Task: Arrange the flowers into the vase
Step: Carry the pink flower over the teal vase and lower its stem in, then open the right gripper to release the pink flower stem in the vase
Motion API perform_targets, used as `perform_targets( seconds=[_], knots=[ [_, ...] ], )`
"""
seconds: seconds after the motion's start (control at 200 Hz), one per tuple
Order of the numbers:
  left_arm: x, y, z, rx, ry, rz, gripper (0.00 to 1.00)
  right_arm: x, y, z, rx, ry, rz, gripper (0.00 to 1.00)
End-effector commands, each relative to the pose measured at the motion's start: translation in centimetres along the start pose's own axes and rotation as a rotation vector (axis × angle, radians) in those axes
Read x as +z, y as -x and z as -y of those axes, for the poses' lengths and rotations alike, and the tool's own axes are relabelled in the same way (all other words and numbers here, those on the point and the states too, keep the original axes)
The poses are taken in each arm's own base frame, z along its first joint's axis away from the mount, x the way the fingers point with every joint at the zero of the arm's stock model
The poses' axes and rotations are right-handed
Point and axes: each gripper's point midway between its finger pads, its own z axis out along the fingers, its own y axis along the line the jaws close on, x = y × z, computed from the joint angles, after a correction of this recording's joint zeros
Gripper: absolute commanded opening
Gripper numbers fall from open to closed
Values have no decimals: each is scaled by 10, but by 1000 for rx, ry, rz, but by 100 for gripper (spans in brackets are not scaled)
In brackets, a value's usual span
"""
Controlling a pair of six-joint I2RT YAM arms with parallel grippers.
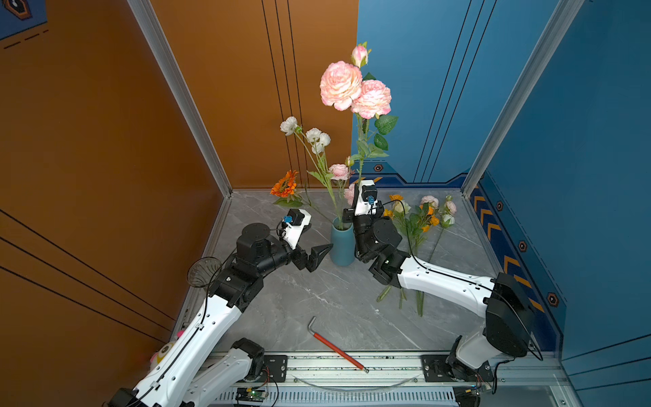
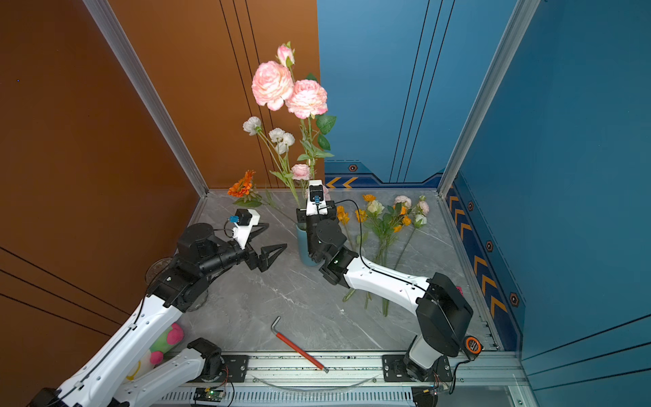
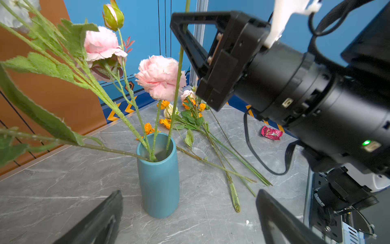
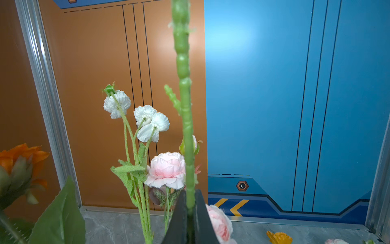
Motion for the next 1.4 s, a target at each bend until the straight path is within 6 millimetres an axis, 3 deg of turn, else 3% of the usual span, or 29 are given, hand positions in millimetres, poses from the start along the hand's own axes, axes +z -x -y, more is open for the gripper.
perform_targets(
  seconds=[0.0, 0.25, 0.476, 1.166, 1.397],
  knots=[
    [0, 3, 1, -15, -26, 25, 98, -6, -12, -12, 51, 45, 35, 2],
    [-1, 4, -5, -36, -23, 33, 98, -14, -39, -26, -11, 18, 41, 7],
    [-3, 8, -7, -47, -25, 56, 98, -17, -53, -23, -12, 2, 4, 17],
    [0, 5, -10, -65, -34, 49, 98, -37, -60, -7, -9, 6, -88, 42],
    [0, 6, -10, -63, -35, 50, 98, -43, -72, -5, 12, 105, -238, 53]
  ],
)
